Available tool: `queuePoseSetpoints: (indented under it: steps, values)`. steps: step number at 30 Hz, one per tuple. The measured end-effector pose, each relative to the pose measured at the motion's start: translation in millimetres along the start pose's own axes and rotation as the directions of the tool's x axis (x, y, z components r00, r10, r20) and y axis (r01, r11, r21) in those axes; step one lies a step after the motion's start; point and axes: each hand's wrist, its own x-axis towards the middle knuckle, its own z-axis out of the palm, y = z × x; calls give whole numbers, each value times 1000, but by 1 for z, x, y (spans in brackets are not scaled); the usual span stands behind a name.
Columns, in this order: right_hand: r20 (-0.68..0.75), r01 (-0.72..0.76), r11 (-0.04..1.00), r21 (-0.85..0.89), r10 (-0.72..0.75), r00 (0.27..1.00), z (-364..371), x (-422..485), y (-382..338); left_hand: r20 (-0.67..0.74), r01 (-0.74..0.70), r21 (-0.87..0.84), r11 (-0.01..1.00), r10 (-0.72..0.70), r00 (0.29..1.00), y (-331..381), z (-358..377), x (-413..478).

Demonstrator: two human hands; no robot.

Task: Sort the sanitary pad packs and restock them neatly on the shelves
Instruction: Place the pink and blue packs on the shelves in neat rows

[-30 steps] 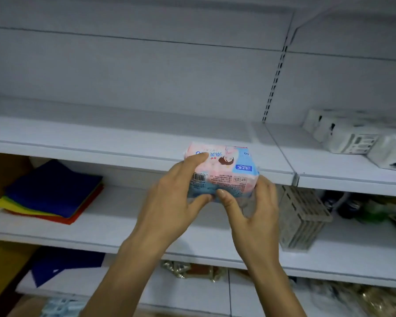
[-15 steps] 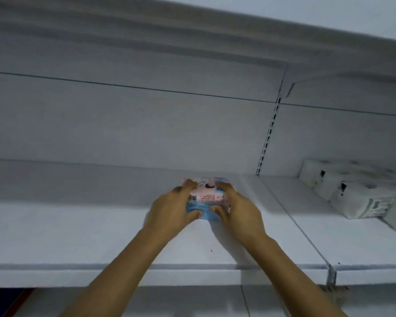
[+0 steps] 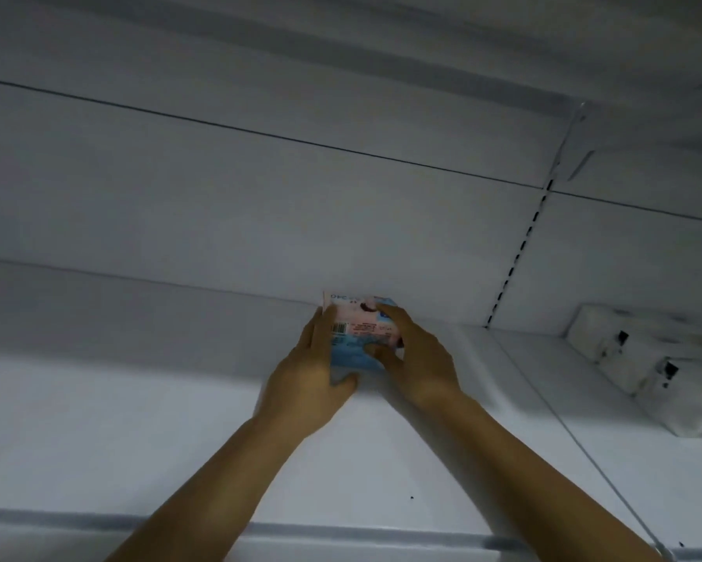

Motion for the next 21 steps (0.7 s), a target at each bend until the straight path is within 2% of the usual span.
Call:
queuePoseSetpoints:
  steps: [4,7,12,14,17,21]
  values:
    - [-38,31,997,70,-28,999,7,10,17,45,79,13,997,-79,996,7,2,19]
    - [-67,49,995,84,-44,997,6,18,29,104,81,37,996,-84,991,8,4,36]
    - [-190,-68,960,272,122,974,4,23,47,187,47,17,999,-49,981,9,24,58]
    - [-227,-93,926,365,186,956,0,26,51,209,38,-46,998,-27,977,10,34,67]
    - [-278,-64,895,441,204,939,-10,25,56,174,48,-140,989,-23,984,10,46,79]
    - [-380,-62,923,379,216,900,-10,27,61,34,-39,-96,995,42,999,8,55,84]
